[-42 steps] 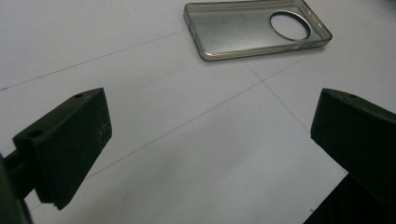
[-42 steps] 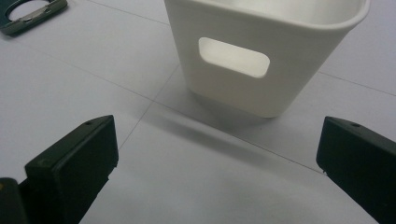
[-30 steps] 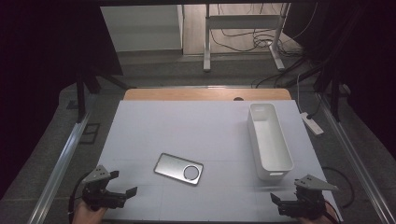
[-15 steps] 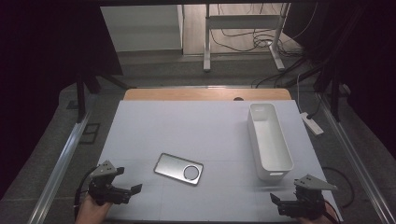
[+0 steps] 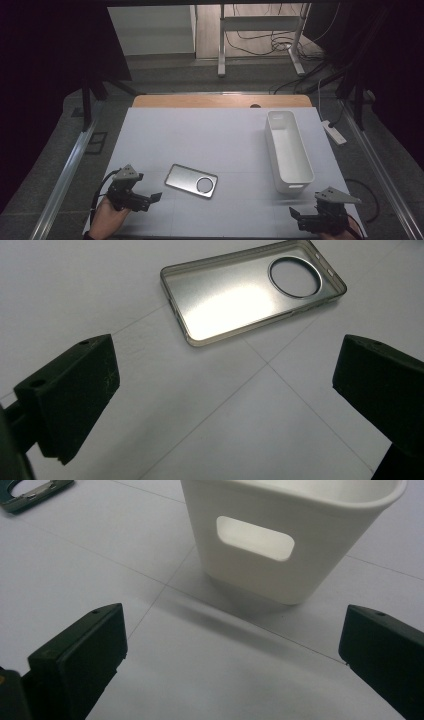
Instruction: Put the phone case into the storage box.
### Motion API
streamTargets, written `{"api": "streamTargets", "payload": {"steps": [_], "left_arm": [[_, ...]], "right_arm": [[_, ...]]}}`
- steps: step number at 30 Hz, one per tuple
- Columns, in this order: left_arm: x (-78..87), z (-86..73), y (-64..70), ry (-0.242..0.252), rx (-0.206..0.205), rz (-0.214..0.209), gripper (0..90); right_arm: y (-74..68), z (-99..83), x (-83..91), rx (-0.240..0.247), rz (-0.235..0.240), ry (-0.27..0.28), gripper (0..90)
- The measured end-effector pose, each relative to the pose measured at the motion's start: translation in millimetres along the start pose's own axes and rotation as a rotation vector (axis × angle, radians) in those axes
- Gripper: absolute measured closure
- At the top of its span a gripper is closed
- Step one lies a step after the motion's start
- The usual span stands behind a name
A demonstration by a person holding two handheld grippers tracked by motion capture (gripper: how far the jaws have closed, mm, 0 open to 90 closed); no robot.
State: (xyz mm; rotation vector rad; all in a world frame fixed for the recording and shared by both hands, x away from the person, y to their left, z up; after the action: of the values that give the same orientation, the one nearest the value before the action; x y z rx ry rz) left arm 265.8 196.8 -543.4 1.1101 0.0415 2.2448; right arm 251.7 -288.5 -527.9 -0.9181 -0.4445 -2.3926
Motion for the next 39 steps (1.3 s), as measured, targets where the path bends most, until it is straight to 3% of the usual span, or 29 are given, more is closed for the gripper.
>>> {"api": "streamTargets", "payload": {"steps": [25, 39], "left_arm": [[-30.3, 38.2, 7.5, -0.105, -0.042, -0.022, 0.0], [-48.9, 57.5, 21.5, -0.145, -0.087, -0.035, 0.0]], "right_arm": [[-0.5, -0.2, 0.0, 0.003, 0.004, -0.002, 0.0], [-0.6, -0.3, 0.0, 0.003, 0.009, -0.003, 0.0]]}}
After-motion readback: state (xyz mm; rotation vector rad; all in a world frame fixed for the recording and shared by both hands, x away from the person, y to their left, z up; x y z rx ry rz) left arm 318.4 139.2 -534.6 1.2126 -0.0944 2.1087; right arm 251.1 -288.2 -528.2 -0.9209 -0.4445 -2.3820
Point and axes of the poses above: each handheld gripper's, and its own axes: x roughly backward along the jaws, z roughly out of its top, y roughly to its right, the point moved 7 cm from there along -x, roughly forward along the jaws, and after that the axes turned 9 degrees about x, right-handed, at the moved point
